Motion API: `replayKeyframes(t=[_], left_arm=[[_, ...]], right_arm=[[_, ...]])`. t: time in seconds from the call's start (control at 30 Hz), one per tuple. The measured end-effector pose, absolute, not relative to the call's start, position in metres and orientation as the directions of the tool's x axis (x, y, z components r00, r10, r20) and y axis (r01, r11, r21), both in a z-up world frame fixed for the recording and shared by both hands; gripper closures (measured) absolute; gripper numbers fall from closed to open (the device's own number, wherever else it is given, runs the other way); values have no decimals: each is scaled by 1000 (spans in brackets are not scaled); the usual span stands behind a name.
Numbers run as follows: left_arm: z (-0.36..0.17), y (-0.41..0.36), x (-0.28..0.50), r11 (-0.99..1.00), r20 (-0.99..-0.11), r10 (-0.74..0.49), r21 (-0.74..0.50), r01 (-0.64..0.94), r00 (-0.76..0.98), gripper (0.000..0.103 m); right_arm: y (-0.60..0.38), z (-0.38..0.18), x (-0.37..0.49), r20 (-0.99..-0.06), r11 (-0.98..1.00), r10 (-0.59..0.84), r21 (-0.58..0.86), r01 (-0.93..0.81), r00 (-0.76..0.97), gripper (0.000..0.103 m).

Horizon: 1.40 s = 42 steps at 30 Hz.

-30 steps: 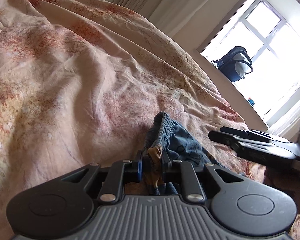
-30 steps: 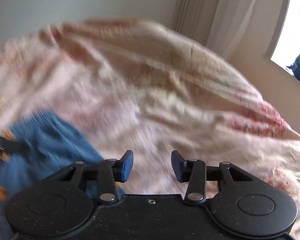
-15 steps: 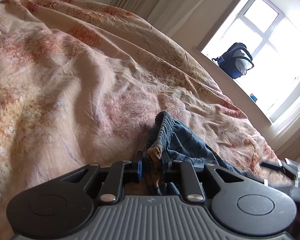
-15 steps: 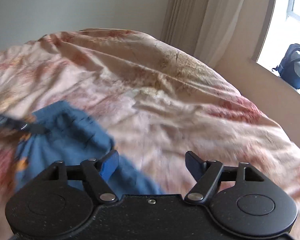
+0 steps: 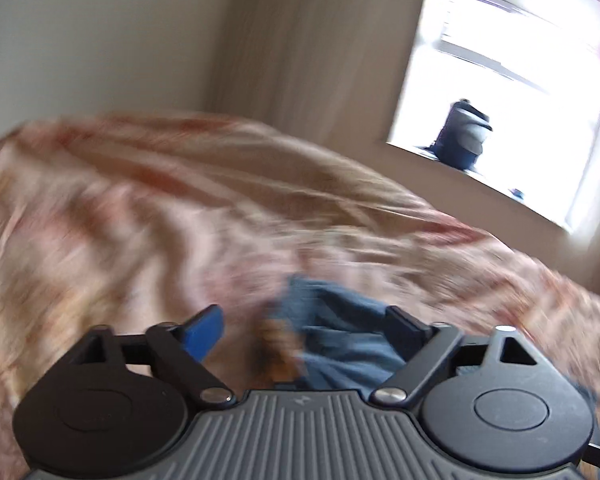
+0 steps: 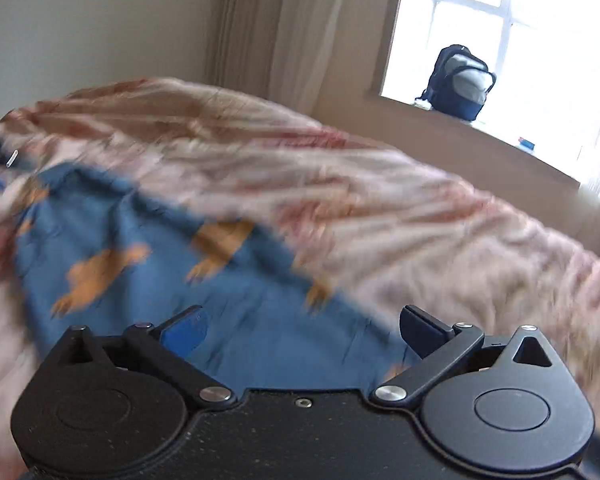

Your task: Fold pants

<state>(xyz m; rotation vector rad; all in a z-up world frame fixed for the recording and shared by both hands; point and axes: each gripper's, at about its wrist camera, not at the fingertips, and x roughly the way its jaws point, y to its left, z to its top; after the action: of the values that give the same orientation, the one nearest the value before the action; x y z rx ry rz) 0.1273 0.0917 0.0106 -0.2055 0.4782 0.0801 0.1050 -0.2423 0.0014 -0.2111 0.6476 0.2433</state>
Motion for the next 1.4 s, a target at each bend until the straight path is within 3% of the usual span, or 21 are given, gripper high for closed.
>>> replayKeyframes(t=[0.1, 0.27, 0.4, 0.5, 0.7, 0.83, 1.07, 1.27, 1.4], left_arm=[[10, 39, 149, 993, -505, -73, -115, 16, 860, 4], [-4, -56, 190, 980, -522, -174, -12, 197, 835, 3], [-53, -102, 208, 945, -628, -69, 209, 253, 775, 2], [-64, -87, 196, 958, -585, -101, 161, 237, 804, 1], [-47, -99, 188, 967, -561, -88, 149, 205, 823, 0], [-27, -164, 181, 918, -504, -285, 99, 383, 815, 0], [-21, -306, 183, 656, -535, -618, 53, 753, 576, 0], [-61, -368, 191, 565, -691, -534, 136, 813, 487, 0], [-70, -358, 201, 582, -700, -549, 73, 810, 457, 0]], right_arm=[[-264, -12, 73, -635, 970, 98, -110, -216, 766, 1], [-304, -12, 34, -581, 986, 20, -124, -113, 814, 1], [-349, -24, 16, -583, 992, -105, -113, 48, 806, 1], [-391, -30, -1, -578, 989, -120, -2, 146, 807, 1], [-447, -11, -43, -451, 960, -70, 211, 183, 890, 1], [-476, -21, -51, -493, 904, -57, 344, 255, 868, 0], [-500, -30, -60, -496, 802, 8, 522, 291, 868, 1], [-500, -32, -60, -498, 775, 31, 560, 294, 867, 0], [-506, -32, -43, -568, 772, 50, 544, 329, 821, 0]])
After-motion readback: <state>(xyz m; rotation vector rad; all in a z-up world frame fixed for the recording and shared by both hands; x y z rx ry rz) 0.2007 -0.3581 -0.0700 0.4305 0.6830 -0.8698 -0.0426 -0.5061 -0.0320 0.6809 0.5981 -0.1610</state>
